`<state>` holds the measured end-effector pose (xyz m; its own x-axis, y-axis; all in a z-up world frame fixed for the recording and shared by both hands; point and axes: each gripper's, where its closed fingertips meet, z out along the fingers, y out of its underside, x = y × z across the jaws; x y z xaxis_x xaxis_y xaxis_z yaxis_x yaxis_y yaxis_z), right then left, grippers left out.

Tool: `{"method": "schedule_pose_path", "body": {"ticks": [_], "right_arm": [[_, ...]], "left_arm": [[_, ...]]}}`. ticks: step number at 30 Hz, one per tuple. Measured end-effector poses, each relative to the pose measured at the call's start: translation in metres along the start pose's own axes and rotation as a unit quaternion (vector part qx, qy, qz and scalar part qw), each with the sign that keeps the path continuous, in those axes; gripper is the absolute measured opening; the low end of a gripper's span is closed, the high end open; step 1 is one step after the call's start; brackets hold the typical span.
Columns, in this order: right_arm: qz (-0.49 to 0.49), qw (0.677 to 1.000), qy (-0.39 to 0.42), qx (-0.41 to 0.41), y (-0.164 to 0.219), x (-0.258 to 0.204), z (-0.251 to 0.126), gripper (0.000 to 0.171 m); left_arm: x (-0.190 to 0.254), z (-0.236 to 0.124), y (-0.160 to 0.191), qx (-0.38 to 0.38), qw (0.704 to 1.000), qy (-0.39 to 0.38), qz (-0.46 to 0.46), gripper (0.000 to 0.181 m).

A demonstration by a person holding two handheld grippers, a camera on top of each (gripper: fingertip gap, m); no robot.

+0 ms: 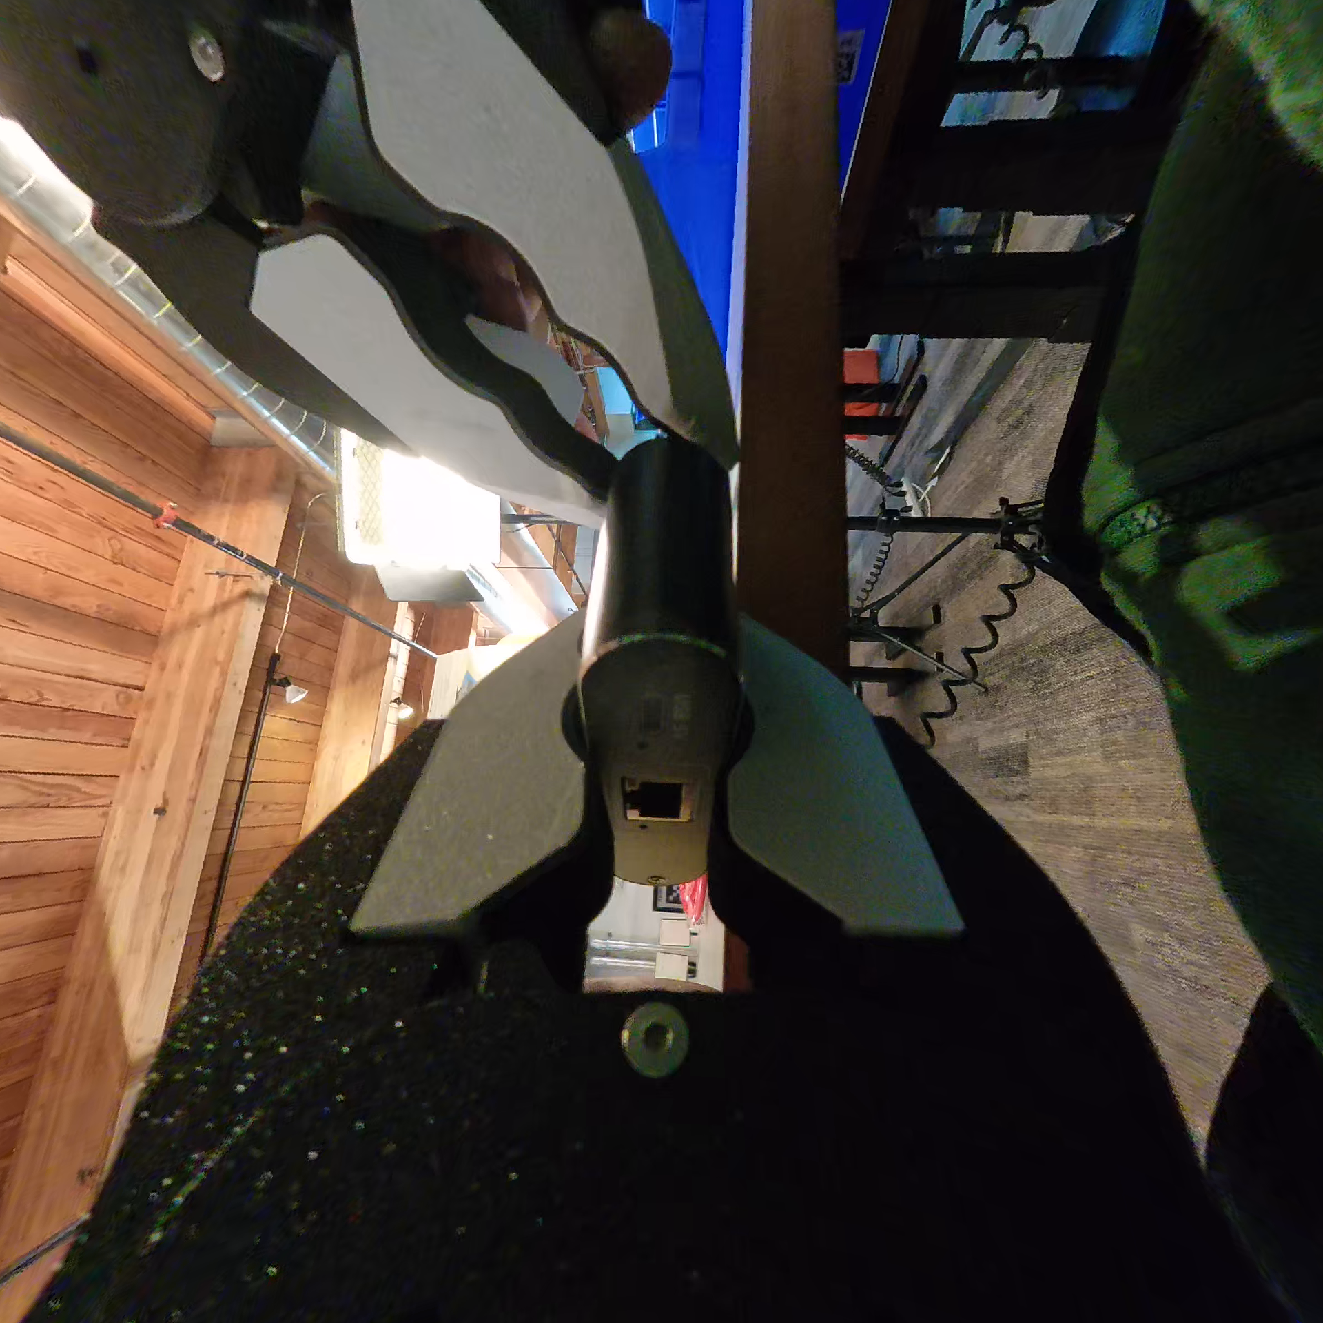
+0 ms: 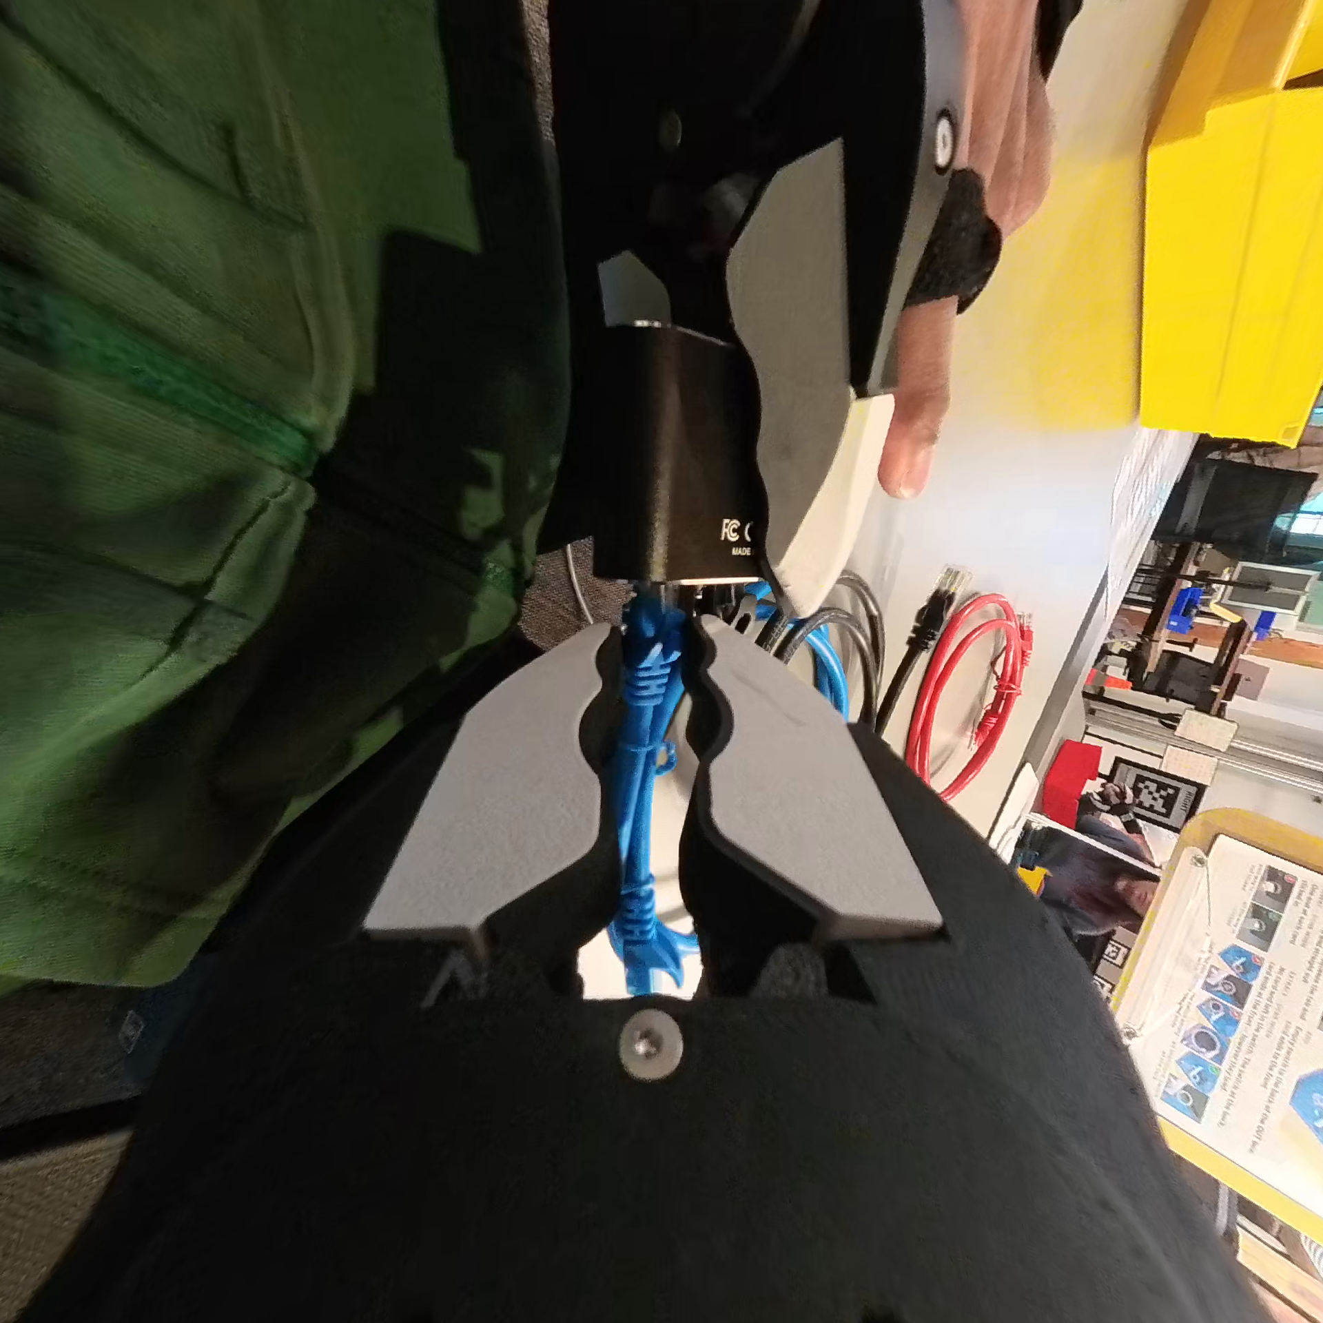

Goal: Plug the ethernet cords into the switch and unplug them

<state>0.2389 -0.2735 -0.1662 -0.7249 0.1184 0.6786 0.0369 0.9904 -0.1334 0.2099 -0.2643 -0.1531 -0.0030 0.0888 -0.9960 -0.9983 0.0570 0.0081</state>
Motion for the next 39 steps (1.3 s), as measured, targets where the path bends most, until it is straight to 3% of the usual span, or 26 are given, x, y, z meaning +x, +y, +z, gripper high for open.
{"method": "schedule_pose_path", "body": {"ticks": [1,5,9,19,25,39], "right_arm": [[0.0,1.0,0.003,-0.001,0.0,0.001,0.0,0.015],[-0.004,1.0,0.021,0.001,-0.002,0.004,0.001,0.016],[-0.017,0.991,0.126,0.035,-0.007,0.027,0.001,0.018],[0.008,0.956,0.291,0.032,0.018,0.03,-0.009,0.024],[-0.017,0.938,0.346,0.03,0.016,0.034,-0.007,0.01],[-0.049,0.941,0.331,0.043,0.009,0.036,-0.005,0.009]], "left_arm": [[0.0,0.0,0.0,-0.001,1.0,0.0,-0.002,0.027],[-0.001,-0.001,0.004,-0.002,1.0,0.0,-0.022,0.027],[-0.011,-0.002,0.017,-0.026,0.997,-0.018,-0.064,0.027],[-0.01,0.003,0.014,-0.036,0.996,-0.021,-0.075,0.028],[-0.013,0.005,0.014,-0.044,0.995,-0.024,-0.092,0.028],[-0.011,0.006,0.018,-0.062,0.995,0.004,-0.072,0.027]]}}
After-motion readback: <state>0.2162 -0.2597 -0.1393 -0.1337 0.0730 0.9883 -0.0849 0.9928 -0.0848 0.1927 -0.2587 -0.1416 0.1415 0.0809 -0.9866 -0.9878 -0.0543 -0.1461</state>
